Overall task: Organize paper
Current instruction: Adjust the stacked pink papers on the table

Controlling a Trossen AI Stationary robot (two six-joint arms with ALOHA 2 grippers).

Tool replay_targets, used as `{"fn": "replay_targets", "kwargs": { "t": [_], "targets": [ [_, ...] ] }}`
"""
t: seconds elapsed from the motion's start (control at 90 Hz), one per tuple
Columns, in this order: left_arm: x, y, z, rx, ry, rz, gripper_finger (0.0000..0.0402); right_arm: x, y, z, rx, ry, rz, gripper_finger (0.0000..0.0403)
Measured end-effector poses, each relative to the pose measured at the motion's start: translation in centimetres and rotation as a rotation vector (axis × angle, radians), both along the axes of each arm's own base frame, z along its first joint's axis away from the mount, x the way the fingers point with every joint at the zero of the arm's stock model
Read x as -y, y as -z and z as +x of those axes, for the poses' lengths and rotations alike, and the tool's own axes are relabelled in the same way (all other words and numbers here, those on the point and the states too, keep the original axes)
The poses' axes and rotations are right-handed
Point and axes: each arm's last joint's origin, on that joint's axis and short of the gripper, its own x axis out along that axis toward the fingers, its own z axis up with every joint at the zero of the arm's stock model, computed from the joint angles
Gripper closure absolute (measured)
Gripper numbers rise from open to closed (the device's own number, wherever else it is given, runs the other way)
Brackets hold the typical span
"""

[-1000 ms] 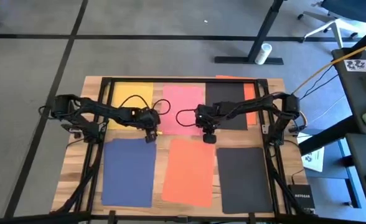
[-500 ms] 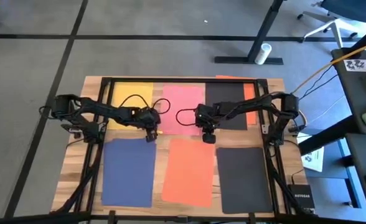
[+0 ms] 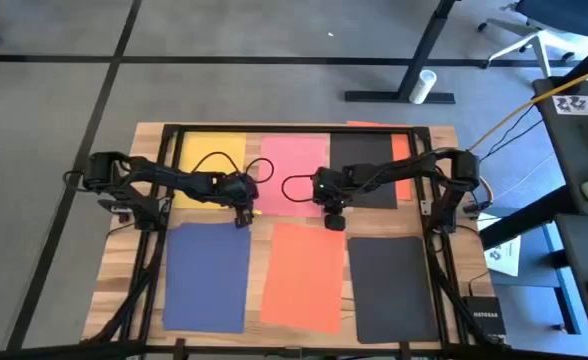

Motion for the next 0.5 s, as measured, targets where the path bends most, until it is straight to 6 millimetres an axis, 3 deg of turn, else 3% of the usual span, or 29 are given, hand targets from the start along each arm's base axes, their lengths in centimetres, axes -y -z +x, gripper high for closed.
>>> {"fn": "replay_targets", "kwargs": {
  "t": [0.5],
  "targets": [
    [0.19,-0.01,0.06,0.006,-0.008,-0.008,0.0402,0.02,-0.01,0.11,0.012,0.0,-0.002,0.0403]
  ]
}}
